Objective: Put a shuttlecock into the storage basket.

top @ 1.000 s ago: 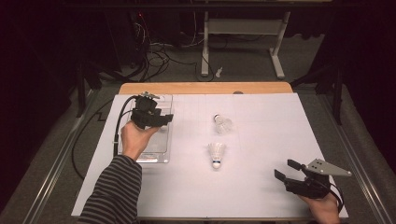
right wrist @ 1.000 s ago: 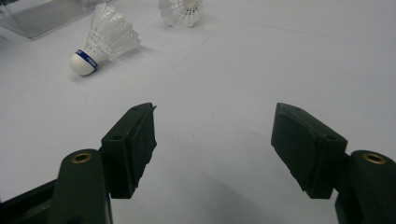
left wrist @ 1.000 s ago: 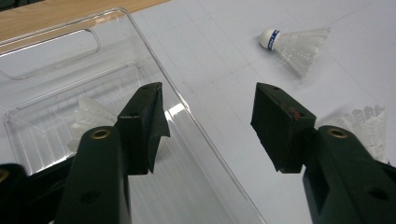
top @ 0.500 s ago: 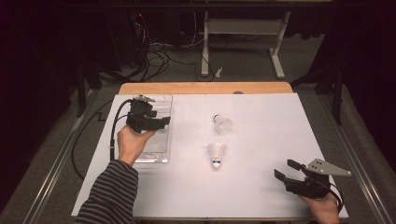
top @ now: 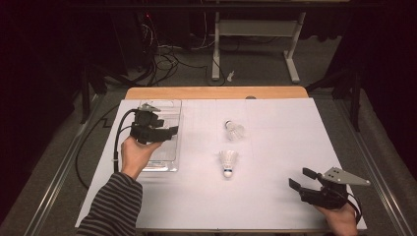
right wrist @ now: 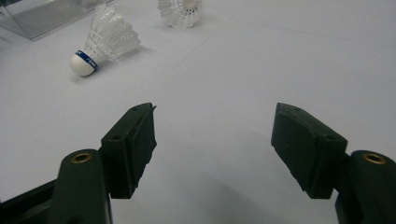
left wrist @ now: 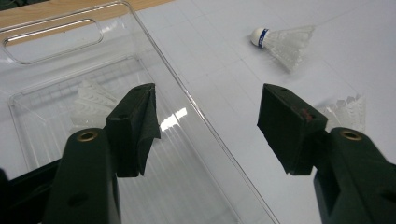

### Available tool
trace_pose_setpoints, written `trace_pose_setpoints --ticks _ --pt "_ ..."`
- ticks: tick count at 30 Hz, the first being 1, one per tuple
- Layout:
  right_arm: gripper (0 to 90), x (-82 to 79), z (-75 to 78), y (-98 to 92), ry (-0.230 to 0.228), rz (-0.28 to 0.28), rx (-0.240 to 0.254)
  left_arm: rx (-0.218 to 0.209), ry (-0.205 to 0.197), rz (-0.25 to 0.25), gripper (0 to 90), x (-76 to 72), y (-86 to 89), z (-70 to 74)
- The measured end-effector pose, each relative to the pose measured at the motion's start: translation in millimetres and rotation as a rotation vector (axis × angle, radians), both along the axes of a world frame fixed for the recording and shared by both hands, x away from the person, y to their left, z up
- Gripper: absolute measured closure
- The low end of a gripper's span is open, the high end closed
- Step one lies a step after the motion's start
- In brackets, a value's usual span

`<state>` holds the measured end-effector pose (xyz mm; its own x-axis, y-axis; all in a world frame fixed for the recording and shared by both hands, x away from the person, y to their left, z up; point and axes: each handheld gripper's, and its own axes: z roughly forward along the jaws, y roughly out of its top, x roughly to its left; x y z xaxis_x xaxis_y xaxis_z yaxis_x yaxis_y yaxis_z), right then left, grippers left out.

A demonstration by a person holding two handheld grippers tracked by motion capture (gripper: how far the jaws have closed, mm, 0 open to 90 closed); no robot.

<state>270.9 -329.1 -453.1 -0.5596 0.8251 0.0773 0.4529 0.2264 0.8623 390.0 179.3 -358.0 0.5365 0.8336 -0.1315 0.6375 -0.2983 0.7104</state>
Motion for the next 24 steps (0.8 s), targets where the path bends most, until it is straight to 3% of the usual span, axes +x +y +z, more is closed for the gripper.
trace_pose_setpoints --ticks 24 --pt "31.2 0.0 0.0 0.1 0.0 0.001 -0.003 -0.042 -0.058 -0.035 37.8 -22.0 0.0 -1.3"
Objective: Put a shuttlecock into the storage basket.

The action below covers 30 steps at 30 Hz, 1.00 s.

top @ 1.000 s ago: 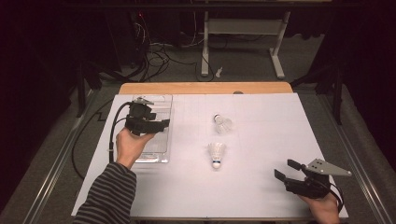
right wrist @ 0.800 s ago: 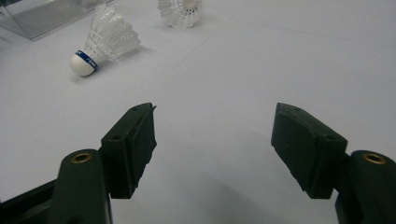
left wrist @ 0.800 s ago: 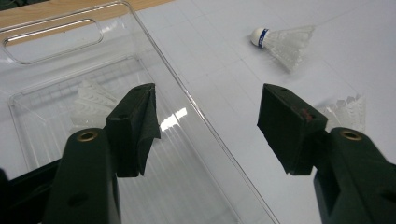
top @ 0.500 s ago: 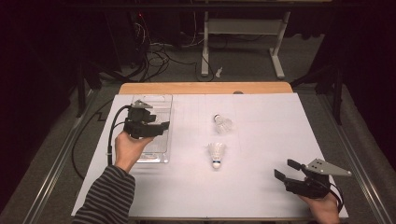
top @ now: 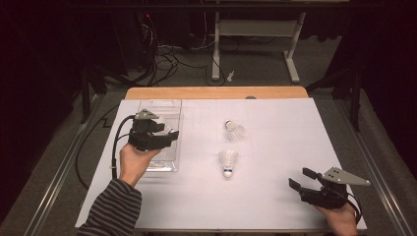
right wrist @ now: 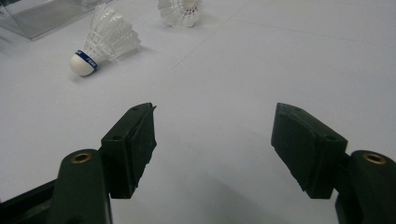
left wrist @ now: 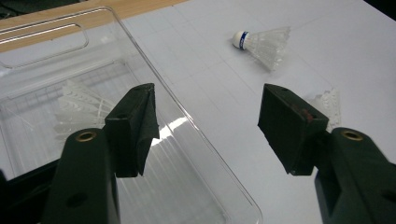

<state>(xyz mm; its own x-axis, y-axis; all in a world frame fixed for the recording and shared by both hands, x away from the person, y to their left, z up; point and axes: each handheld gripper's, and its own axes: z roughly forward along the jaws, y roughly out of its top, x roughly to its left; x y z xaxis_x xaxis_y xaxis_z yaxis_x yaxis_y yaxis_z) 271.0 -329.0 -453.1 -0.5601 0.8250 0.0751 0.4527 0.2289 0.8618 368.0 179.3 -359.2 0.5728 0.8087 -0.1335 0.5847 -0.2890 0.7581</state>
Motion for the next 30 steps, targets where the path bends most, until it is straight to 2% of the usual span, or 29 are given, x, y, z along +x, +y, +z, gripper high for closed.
trace_pose_setpoints --ticks 30 --pt "31.2 -0.3 0.3 0.2 -0.003 -0.001 0.001 -0.037 -0.046 -0.007 37.2 -25.8 6.6 -6.5"
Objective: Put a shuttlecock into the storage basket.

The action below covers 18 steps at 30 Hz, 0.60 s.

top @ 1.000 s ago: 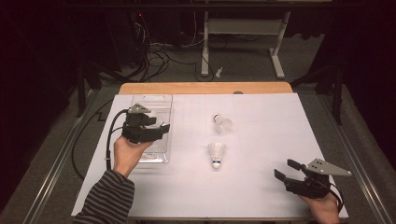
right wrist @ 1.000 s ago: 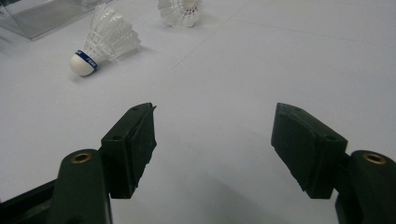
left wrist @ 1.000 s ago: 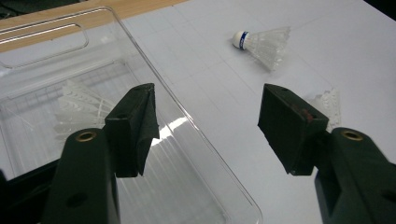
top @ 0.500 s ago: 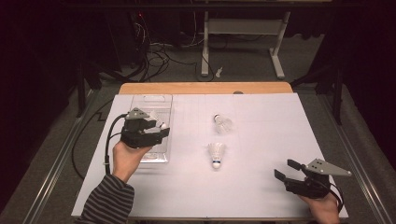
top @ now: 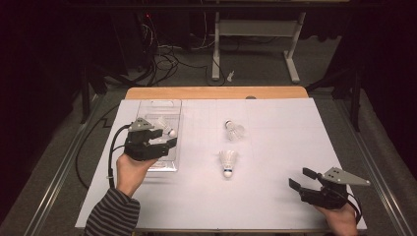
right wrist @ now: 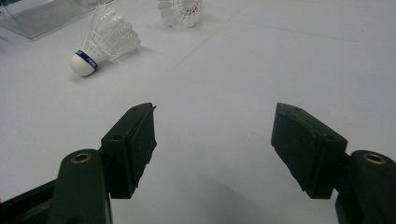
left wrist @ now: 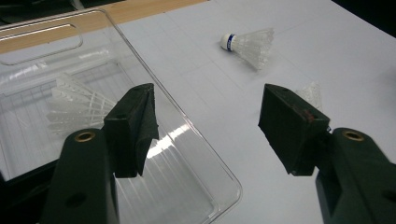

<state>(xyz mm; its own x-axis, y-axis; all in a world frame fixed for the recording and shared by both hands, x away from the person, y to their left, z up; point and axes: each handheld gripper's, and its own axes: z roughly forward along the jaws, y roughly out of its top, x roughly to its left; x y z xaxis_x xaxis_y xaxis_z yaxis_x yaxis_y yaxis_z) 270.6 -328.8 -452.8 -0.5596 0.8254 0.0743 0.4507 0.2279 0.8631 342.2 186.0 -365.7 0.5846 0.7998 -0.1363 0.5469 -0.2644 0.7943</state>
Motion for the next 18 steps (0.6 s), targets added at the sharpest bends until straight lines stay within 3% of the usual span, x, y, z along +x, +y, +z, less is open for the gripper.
trace_pose_setpoints --ticks 18 --pt "31.2 0.1 0.0 -0.7 -0.001 -0.003 0.004 -0.025 -0.034 0.006 37.0 -18.8 9.1 -0.9"
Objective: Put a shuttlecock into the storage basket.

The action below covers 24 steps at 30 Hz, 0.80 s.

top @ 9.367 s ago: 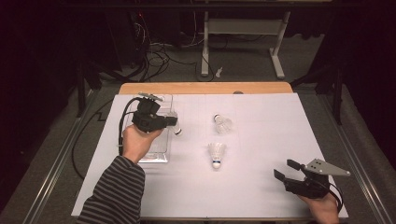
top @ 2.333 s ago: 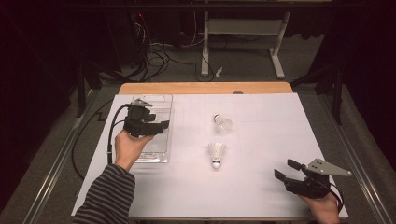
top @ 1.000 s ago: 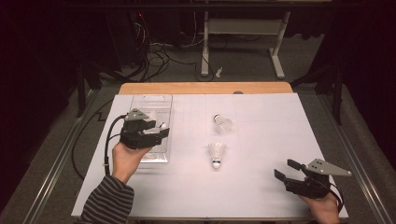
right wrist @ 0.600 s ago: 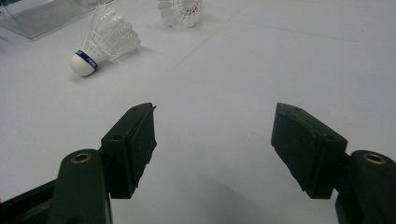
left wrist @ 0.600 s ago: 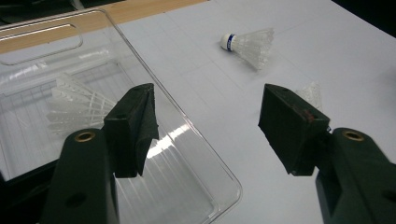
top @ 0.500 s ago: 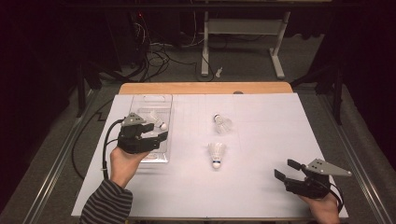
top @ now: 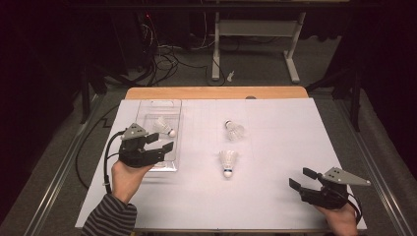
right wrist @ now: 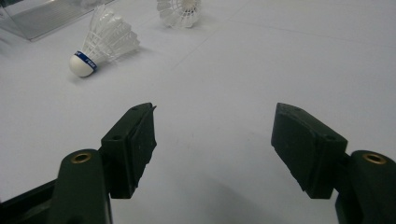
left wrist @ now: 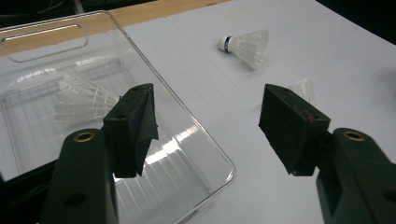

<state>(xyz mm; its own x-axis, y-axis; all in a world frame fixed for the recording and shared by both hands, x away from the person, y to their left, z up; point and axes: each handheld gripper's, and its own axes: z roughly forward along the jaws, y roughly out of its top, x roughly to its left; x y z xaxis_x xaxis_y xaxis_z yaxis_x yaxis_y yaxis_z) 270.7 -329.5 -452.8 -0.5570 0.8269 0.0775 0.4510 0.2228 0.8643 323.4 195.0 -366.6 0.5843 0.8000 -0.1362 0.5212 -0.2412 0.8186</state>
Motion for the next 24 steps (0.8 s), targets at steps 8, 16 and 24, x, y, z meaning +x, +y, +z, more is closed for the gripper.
trace_pose_setpoints --ticks 8,16,24 --pt "31.1 -1.0 0.7 -1.1 -0.001 -0.004 0.007 -0.018 -0.029 0.001 36.4 -7.0 2.7 -0.8" --pt "31.2 -1.3 0.7 -0.7 -0.001 -0.004 0.005 -0.023 -0.033 -0.01 35.7 -14.8 4.5 -4.3" --pt "31.2 -0.3 0.0 -0.1 -0.002 0.001 -0.001 -0.026 -0.034 0.004 34.6 -23.5 8.5 -9.8"
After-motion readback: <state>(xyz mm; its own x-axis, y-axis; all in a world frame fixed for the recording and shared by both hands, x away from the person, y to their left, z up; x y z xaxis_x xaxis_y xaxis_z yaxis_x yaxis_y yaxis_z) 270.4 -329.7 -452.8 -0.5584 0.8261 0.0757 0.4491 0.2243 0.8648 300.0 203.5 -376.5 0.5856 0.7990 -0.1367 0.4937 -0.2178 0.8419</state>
